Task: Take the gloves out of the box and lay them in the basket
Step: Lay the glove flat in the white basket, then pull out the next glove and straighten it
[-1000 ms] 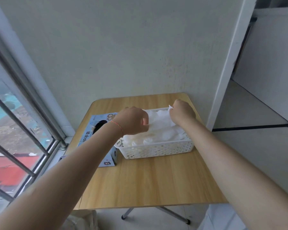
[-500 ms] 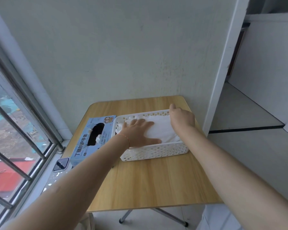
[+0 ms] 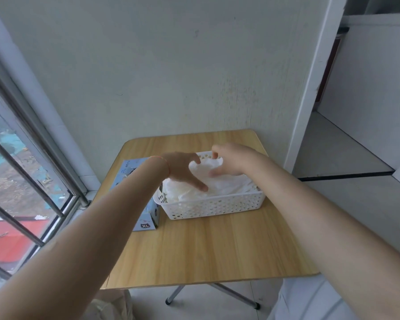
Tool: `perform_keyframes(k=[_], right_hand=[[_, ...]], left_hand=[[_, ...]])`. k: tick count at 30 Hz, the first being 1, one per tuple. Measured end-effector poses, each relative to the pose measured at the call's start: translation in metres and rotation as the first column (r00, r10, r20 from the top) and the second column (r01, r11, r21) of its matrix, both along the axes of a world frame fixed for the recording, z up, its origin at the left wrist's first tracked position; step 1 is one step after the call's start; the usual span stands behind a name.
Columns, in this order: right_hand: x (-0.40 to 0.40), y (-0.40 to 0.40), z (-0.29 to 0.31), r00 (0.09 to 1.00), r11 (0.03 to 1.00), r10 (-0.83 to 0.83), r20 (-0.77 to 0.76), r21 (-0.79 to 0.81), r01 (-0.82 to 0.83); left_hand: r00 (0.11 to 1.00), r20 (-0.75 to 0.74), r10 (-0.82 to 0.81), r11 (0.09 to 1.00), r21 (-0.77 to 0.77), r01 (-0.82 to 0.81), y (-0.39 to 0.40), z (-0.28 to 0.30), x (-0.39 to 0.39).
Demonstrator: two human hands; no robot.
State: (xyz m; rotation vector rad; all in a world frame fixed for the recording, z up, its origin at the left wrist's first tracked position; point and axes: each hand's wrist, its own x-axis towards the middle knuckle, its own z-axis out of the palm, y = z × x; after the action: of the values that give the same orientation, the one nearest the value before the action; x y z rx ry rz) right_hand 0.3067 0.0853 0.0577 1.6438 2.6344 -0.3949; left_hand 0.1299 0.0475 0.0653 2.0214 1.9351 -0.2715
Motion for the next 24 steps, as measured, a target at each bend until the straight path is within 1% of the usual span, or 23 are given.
perform_keyframes(k=[1,2,4,7,10,16,18,20,22,24], right_hand=[[0.0,-0.001,-0.001,0.998,0.999,-0.004,0.071,-0.042,0.007],[0.0,-0.001,-0.003,0.991,0.998,-0.012,0.133,-0.053,0.019],[0.001,0.003,-0.011,0.98,0.997,-0.031,0.198,-0.07,0.045],[0.003,0.011,-0.026,0.971,0.988,-0.043,0.236,-0.133,0.076],[0.002,0.015,-0.038,0.962,0.987,-0.043,0.269,-0.14,0.083],[-0.003,0.016,-0.053,0.954,0.989,-0.045,0.297,-0.12,0.084],[-0.004,0.016,-0.052,0.953,0.987,-0.042,0.301,-0.138,0.087],[-0.003,0.014,-0.042,0.953,0.98,-0.022,0.302,-0.182,0.08],[-0.003,0.012,-0.025,0.96,0.975,-0.023,0.278,-0.204,0.083],[-0.01,0.009,-0.008,0.969,0.988,-0.051,0.244,-0.129,0.085]], left_hand=[[0.999,-0.035,0.002,0.998,-0.063,-0.004,0.001,-0.001,0.002],[0.998,-0.059,0.006,0.995,-0.095,-0.012,0.004,-0.005,0.002],[0.997,-0.077,0.028,0.992,-0.119,-0.037,0.008,-0.018,0.001],[0.996,-0.04,0.08,0.985,-0.15,-0.085,0.01,-0.033,0.004],[0.994,0.023,0.104,0.982,-0.162,-0.099,0.009,-0.043,0.009],[0.996,-0.049,0.078,0.986,-0.145,-0.084,0.011,-0.064,0.003],[0.996,-0.054,0.073,0.987,-0.139,-0.08,0.012,-0.066,0.002],[0.997,-0.008,0.078,0.984,-0.163,-0.078,0.012,-0.064,-0.001],[0.993,0.084,0.086,0.973,-0.221,-0.066,0.014,-0.055,-0.008],[0.963,0.237,0.125,0.964,-0.258,-0.061,0.01,-0.038,-0.018]])
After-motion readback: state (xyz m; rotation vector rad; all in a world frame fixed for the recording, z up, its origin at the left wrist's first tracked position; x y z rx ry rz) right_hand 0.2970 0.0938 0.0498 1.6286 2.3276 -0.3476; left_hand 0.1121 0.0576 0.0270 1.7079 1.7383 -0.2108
